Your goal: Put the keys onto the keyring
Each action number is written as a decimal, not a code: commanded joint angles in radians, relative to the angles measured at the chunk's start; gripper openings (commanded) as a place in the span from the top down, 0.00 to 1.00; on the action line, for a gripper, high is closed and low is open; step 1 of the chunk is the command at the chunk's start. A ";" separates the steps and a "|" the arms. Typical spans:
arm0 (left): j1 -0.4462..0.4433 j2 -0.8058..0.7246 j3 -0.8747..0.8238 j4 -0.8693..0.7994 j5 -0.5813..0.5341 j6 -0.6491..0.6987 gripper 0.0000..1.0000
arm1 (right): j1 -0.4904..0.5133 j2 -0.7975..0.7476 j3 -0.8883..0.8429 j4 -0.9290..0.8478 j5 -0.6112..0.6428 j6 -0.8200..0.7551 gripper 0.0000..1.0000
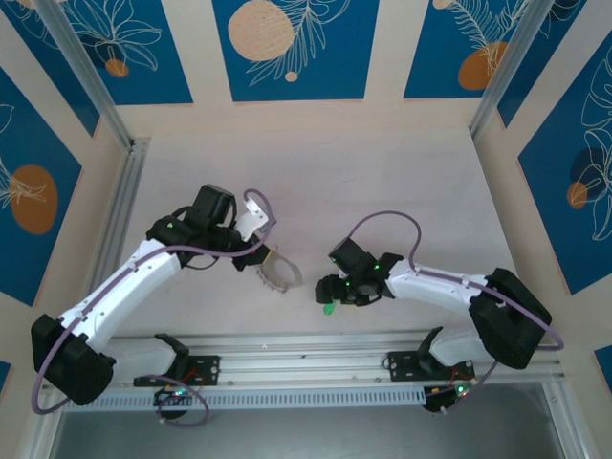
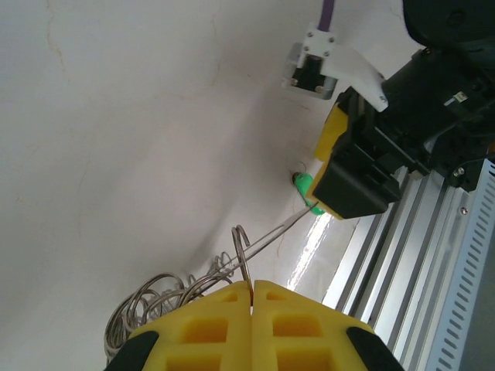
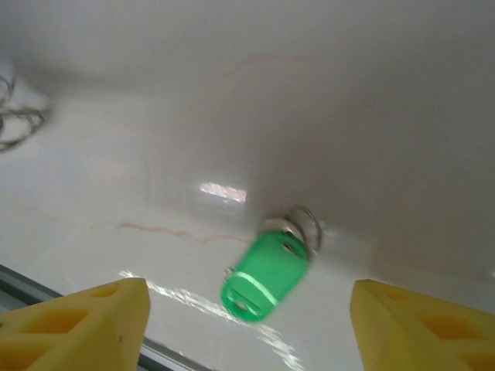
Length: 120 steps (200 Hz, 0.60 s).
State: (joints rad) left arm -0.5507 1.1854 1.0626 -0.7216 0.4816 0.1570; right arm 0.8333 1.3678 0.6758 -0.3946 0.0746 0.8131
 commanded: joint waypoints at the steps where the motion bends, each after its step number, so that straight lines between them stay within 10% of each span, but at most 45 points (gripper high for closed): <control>1: -0.007 -0.029 -0.017 0.034 0.017 -0.002 1.00 | 0.014 0.054 0.050 0.018 -0.004 -0.010 0.34; 120: 0.000 -0.029 -0.043 0.072 0.058 -0.013 1.00 | -0.007 0.020 0.044 -0.138 0.033 -0.047 0.56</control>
State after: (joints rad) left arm -0.5503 1.1721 1.0290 -0.6716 0.4927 0.1558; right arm 0.8474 1.4059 0.7319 -0.5087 0.1207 0.7856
